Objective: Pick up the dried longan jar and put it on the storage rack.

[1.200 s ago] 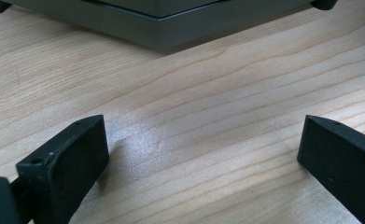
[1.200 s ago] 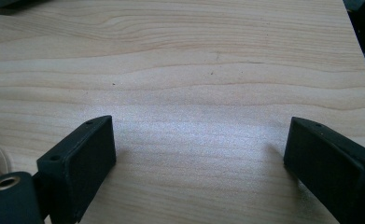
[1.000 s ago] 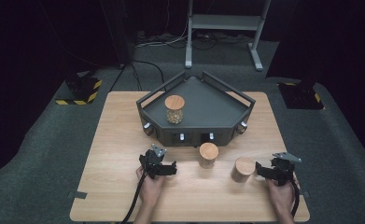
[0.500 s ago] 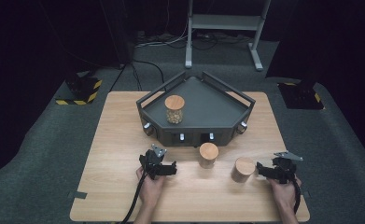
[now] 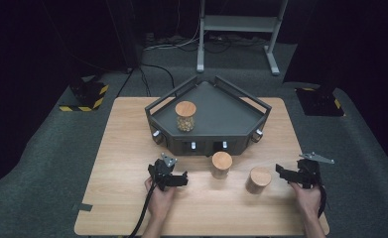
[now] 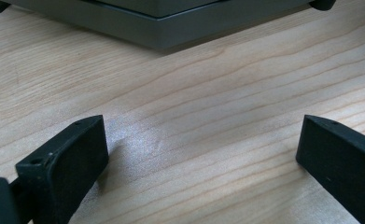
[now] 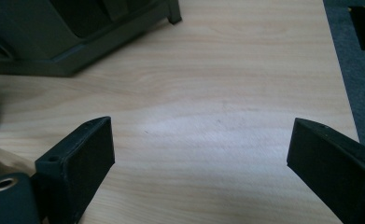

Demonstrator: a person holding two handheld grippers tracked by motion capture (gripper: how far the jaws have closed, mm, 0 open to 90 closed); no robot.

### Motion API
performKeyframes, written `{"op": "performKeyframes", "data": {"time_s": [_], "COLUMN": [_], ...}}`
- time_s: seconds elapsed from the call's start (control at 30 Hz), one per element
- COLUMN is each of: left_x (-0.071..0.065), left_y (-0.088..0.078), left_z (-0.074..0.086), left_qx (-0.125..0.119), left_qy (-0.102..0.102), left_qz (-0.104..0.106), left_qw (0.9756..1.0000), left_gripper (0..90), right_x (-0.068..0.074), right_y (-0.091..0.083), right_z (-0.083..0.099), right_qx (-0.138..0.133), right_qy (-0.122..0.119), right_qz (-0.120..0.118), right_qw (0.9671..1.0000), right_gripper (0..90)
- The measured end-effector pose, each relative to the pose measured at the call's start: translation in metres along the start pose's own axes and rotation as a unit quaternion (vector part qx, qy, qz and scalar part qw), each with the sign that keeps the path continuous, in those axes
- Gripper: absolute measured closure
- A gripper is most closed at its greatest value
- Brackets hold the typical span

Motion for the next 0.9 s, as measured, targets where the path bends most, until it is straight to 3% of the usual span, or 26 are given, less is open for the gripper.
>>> {"op": "performKeyframes", "data": {"time_s": [0.13, 0.3, 0.4, 0.9], "left_x": [0.000, 0.000, 0.000, 0.000], "left_y": [0.000, 0.000, 0.000, 0.000], "left_z": [0.000, 0.000, 0.000, 0.000], "left_qx": [0.000, 0.000, 0.000, 0.000], "left_qy": [0.000, 0.000, 0.000, 0.000], "left_qz": [0.000, 0.000, 0.000, 0.000], "left_qw": [1.0000, 1.0000, 1.0000, 1.0000], "left_gripper": [2.2, 2.2, 2.2, 2.2], "right_x": [0.007, 0.017, 0.032, 0.077], "right_y": [-0.013, -0.021, -0.027, -0.038], "right_z": [-0.012, -0.020, -0.027, -0.046], "right_qx": [-0.020, -0.023, -0.026, -0.039], "right_qy": [0.003, 0.001, -0.010, -0.061], "right_qz": [-0.027, -0.040, -0.059, -0.101], "right_qw": [0.9994, 0.9989, 0.9979, 0.9922], "right_gripper": [5.6, 4.7, 4.6, 4.7]}}
Point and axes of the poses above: each handheld gripper's, and its own axes: y roughly forward along the jaws, z roughly out of its underside, x roughly to its left, the point moved 9 cm from there along y, roughly forward along the jaws, and after that the axes turned 14 degrees about z, right-handed, at the moved point
